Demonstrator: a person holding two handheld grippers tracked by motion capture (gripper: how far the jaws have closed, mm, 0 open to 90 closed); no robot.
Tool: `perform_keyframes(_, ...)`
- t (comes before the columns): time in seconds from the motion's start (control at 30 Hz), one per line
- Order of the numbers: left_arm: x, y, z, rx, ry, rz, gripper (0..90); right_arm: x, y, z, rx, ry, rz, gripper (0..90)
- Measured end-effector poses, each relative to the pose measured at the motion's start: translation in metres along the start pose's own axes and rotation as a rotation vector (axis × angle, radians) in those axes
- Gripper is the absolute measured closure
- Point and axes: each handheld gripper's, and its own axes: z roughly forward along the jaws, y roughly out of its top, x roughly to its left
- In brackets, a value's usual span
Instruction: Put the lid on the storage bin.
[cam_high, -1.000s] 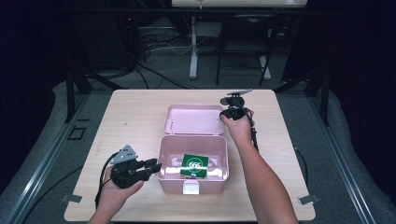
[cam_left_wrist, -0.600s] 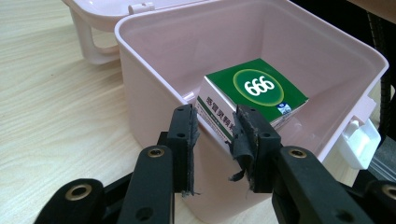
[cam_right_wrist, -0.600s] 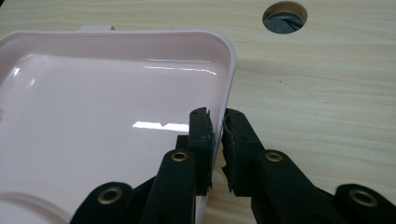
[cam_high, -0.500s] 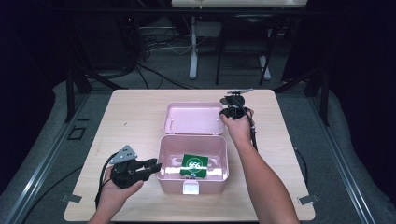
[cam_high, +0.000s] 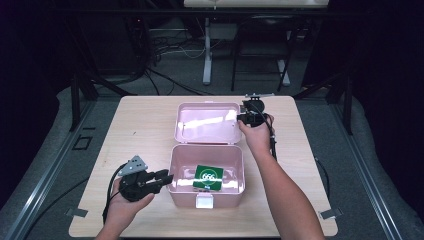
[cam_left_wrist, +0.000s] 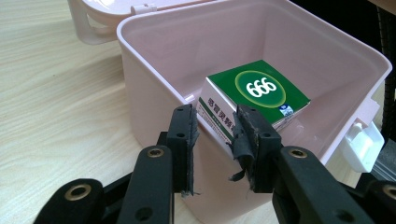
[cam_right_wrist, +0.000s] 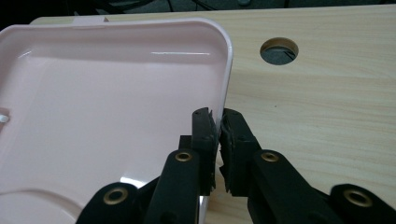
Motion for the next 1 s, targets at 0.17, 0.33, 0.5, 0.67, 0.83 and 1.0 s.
perform_keyframes(0.17,0.000,0.000,0.000,0.001,0.004,-0.001,68.1,0.001,0.000,-0.005,-0.028,0.003,-0.018,84.8)
perform_keyframes(0.33,-0.001,0.000,0.000,0.000,0.006,0.000,68.1,0.003,0.000,-0.011,-0.055,0.000,-0.044,85.1)
perform_keyframes(0.5,-0.001,0.000,0.000,-0.001,0.006,0.000,68.0,0.006,0.003,-0.018,-0.069,-0.002,-0.064,85.5)
perform_keyframes(0.67,-0.001,0.000,0.001,-0.001,0.006,-0.001,67.9,0.008,0.003,-0.023,-0.091,-0.002,-0.080,85.9)
perform_keyframes(0.83,-0.001,0.000,0.001,-0.002,0.007,-0.003,67.9,0.009,0.002,-0.029,-0.109,0.004,-0.088,86.1)
perform_keyframes(1.0,-0.001,0.000,0.001,-0.002,0.008,-0.004,67.9,0.010,0.000,-0.036,-0.131,0.010,-0.099,86.3)
